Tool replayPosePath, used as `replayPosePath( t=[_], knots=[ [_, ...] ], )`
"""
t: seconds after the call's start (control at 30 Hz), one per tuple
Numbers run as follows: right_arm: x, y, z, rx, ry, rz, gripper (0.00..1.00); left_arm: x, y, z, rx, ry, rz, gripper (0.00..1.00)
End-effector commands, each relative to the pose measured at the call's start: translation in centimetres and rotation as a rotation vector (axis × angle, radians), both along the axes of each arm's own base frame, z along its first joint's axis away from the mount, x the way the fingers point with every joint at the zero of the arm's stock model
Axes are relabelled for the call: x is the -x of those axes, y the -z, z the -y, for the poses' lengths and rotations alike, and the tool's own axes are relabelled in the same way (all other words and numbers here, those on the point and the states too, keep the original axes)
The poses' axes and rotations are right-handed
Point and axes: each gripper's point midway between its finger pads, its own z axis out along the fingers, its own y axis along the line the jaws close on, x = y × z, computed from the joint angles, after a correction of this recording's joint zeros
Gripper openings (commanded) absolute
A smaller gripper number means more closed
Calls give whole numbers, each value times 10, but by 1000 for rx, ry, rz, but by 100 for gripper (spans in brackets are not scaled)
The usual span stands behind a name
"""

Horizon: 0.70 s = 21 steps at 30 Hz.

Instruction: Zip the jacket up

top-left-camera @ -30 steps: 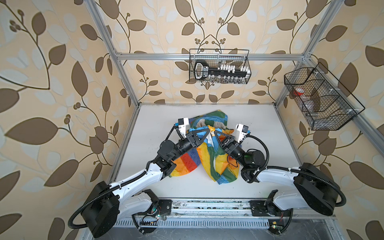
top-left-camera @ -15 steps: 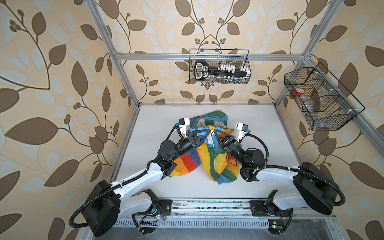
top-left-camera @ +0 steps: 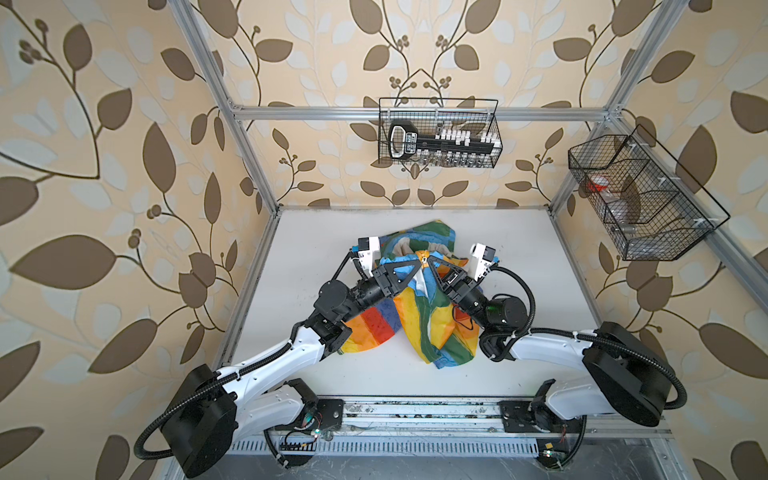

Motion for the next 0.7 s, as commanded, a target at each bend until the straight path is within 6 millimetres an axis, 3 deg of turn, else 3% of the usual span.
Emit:
replayPosePath(
  t=[0.0,0.3,0.67],
  knots=[
    [13,-18,10,-56,-28,48,0,16,-41,-11,77,-8,127,0],
    [22,-19,8,-55,-49,57,0,15,-51,-14,87,-35,150,0],
    [23,-13,-1,-43,-54,43,0,14,-49,-14,90,-34,146,0]
  ],
)
